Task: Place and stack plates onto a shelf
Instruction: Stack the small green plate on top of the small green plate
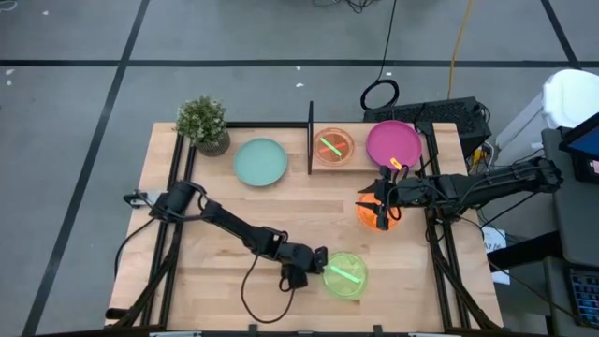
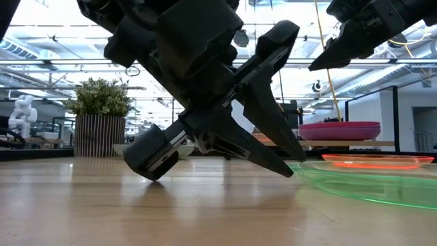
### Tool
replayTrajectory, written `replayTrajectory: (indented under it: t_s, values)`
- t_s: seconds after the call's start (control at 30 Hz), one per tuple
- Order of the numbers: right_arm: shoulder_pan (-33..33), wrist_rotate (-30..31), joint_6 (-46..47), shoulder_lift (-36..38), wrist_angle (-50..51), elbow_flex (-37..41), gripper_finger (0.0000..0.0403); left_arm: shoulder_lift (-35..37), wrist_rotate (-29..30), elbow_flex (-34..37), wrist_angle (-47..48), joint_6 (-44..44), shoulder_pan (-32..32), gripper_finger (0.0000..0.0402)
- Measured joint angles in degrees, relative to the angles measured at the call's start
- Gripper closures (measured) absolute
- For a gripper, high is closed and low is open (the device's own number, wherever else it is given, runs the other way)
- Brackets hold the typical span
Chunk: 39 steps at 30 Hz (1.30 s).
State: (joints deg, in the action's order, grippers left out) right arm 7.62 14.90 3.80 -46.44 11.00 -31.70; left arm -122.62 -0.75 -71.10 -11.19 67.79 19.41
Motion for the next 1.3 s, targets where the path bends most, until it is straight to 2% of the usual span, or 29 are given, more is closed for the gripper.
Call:
replayTrajectory:
  t_s: [0.23, 0.7, 0.83, 1.3]
  values:
    - [0.00, 0.00, 0.01, 0.00, 0.04, 0.00, 0.0255, -0.42, 0.70, -4.36, 6.71, 1.40, 0.04, 0.0326]
    - [0.00, -0.01, -0.13, 0.02, 0.39, 0.00, 0.0255, -0.21, 0.78, -10.21, 14.45, 1.73, 0.40, 0.0326]
    - [0.00, -0.02, -0.14, 0.02, 0.39, 0.00, 0.0255, -0.08, 0.76, -10.65, 16.40, 4.33, 0.49, 0.0326]
    - [-0.01, -0.02, -0.16, 0.02, 0.37, 0.00, 0.0255, -0.01, 2.10, -9.04, 13.02, 6.71, 0.65, 0.0325]
